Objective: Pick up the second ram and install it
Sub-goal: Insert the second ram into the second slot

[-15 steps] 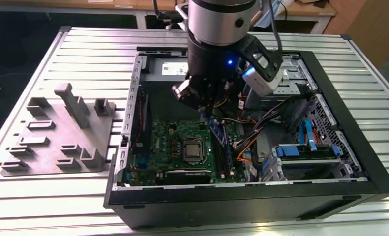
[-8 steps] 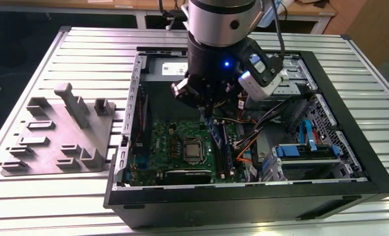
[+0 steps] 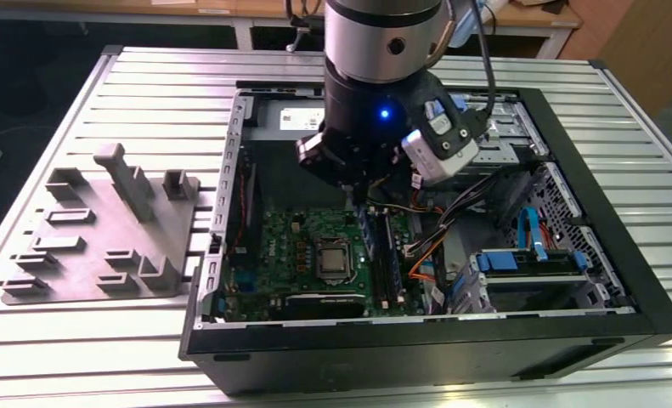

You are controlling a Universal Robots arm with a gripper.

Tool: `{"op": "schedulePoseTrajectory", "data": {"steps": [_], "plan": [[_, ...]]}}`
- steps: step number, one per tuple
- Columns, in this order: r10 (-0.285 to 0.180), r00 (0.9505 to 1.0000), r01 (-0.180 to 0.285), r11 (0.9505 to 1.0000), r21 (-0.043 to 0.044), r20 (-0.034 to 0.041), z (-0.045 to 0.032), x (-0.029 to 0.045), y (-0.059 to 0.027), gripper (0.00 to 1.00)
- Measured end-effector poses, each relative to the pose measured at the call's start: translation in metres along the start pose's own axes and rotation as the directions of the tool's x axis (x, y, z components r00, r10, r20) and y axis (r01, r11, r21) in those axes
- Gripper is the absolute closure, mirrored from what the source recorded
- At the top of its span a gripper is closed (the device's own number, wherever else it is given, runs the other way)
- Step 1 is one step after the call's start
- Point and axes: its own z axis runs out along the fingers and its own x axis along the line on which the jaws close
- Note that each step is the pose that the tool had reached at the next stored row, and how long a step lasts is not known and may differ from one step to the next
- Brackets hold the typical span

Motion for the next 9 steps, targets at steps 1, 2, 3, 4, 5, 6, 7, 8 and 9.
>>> {"op": "schedulePoseTrajectory", "data": {"steps": [1,2,3,4,5,6,7,8,9], "plan": [[0.018,0.9998,-0.018,0.9998,0.0007,0.0005,0.0003,0.0000,0.0000,0.88],[0.038,0.9993,-0.038,0.9993,0.0014,0.0012,0.0007,0.0000,0.0000,0.88],[0.055,0.9985,-0.055,0.9985,0.0020,0.0018,0.0010,0.0000,0.0000,0.88],[0.074,0.9973,-0.074,0.9973,0.0026,0.0024,0.0013,0.0001,-0.0001,0.88],[0.091,0.9958,-0.091,0.9958,0.0032,0.0030,0.0017,0.0000,-0.0001,0.88],[0.109,0.9940,-0.109,0.9940,0.0038,0.0036,0.0020,0.0001,-0.0001,0.88],[0.121,0.9926,-0.121,0.9926,0.0044,0.0039,0.0020,0.0001,-0.0001,0.88],[0.122,0.9925,-0.122,0.9925,0.0047,0.0040,0.0019,0.0001,-0.0001,0.88],[0.122,0.9925,-0.122,0.9925,0.0054,0.0041,0.0021,0.0001,-0.0001,0.88]]}}
